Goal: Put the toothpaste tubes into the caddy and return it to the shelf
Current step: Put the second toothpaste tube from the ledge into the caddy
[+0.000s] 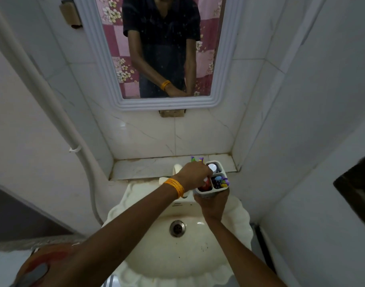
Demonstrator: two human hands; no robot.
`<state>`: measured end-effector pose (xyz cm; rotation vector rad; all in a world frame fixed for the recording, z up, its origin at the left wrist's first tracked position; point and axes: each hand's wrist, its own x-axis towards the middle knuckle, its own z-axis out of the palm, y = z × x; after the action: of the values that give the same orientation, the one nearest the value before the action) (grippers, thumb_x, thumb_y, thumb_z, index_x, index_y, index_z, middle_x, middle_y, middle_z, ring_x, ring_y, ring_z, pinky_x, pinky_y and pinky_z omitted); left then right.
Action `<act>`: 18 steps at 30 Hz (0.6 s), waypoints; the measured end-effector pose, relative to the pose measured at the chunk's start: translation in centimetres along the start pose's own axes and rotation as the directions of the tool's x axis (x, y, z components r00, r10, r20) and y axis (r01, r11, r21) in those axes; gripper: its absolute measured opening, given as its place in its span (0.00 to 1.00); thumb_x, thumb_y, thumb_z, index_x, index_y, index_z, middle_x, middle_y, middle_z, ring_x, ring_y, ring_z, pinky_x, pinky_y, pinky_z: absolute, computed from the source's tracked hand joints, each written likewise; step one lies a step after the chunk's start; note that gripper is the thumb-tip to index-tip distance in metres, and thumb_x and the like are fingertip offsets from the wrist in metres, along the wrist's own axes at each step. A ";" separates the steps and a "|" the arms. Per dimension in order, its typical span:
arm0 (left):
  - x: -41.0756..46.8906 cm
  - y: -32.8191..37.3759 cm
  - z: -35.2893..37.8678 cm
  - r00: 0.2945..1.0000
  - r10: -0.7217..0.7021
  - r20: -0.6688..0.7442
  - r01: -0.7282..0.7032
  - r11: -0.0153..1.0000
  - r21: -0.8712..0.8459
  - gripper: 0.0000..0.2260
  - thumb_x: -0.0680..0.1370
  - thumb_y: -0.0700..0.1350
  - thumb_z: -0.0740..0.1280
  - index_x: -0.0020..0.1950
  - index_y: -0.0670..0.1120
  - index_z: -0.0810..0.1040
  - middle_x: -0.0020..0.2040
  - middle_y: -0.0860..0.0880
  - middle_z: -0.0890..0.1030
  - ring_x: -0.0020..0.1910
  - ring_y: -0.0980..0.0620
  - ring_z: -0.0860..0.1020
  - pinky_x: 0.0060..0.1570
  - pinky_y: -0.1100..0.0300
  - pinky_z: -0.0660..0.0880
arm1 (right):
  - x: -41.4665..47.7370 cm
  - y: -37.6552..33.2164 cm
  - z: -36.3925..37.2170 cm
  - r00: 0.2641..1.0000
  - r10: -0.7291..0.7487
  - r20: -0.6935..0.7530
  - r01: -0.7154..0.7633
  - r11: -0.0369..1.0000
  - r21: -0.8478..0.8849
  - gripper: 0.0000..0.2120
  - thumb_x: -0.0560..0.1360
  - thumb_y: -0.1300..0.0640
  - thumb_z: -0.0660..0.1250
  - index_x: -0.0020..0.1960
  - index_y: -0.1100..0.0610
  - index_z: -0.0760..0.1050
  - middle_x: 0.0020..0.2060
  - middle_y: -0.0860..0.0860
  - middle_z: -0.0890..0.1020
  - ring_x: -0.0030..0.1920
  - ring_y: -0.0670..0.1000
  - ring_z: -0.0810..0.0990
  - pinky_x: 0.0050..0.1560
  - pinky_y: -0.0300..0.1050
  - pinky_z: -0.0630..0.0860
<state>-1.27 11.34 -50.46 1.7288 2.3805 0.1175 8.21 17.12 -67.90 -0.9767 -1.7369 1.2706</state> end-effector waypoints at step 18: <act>-0.2 -3.3 -1.4 0.955 -0.159 -0.251 0.102 0.969 -0.226 0.15 0.79 0.55 0.66 0.58 0.47 0.81 0.56 0.45 0.84 0.54 0.44 0.81 0.52 0.52 0.78 | 0.2 -0.9 -0.5 0.995 0.097 0.005 -0.097 0.995 0.001 0.58 0.49 0.54 0.89 0.73 0.56 0.65 0.66 0.52 0.78 0.68 0.53 0.80 0.69 0.56 0.79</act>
<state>-4.60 10.23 -49.65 1.5358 2.5495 0.5969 8.39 17.30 -66.89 -1.0689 -1.7097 1.3359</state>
